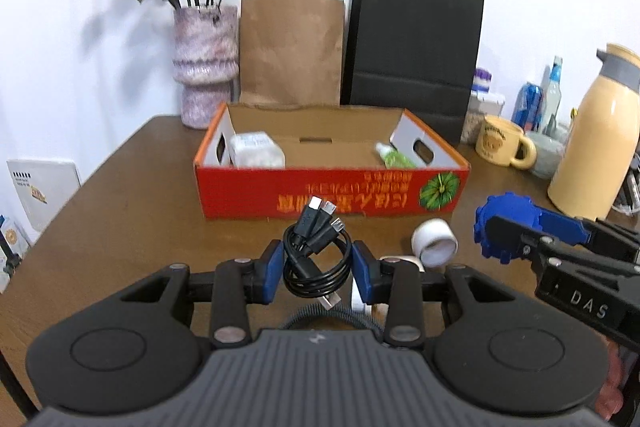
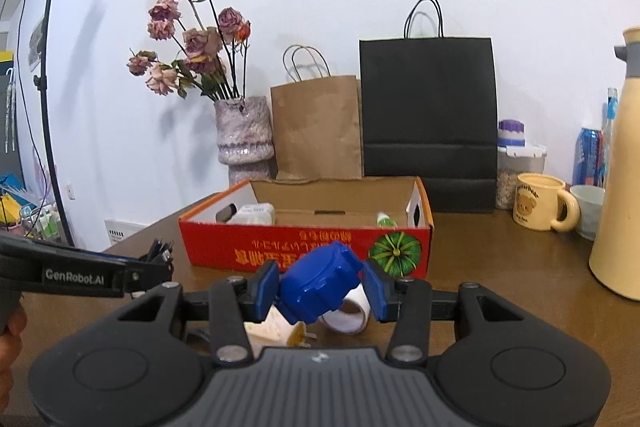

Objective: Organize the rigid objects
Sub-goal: 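Carry the black cable and blue cap over the red box with both grippers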

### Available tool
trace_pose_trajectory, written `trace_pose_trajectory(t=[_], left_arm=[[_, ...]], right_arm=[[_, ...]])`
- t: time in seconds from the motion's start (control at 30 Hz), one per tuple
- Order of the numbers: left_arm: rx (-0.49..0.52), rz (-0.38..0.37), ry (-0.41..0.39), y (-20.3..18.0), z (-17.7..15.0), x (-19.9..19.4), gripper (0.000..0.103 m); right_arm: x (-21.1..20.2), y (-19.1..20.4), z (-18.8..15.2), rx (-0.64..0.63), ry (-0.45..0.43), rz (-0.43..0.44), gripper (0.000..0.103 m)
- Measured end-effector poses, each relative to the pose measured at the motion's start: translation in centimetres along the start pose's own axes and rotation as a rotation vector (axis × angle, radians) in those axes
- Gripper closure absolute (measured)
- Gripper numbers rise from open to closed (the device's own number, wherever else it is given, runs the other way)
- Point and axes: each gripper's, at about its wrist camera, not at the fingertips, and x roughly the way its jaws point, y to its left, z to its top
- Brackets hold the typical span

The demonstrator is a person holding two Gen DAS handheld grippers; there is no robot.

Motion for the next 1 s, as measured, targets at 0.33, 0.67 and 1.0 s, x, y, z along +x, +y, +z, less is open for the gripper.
trace_pose_trajectory(t=[0.33, 0.67, 1.0], left_arm=[[-0.029, -0.003, -0.045, 0.2, 4.2, 1.6, 0.065], [-0.074, 0.002, -0.064, 0.1, 7.3, 5.6, 0.065], [-0.105, 0.025, -0.069, 1.1, 9.8, 10.3, 0.065]], right_arm=[[2.2, 0.1, 3.3, 0.006, -0.032, -0.011, 0.058], [6.5, -0.4, 6.1, 0.027, -0.054, -0.013, 0.058], [11.1, -2.3, 8.2, 0.043, -0.061, -0.024, 0.058]])
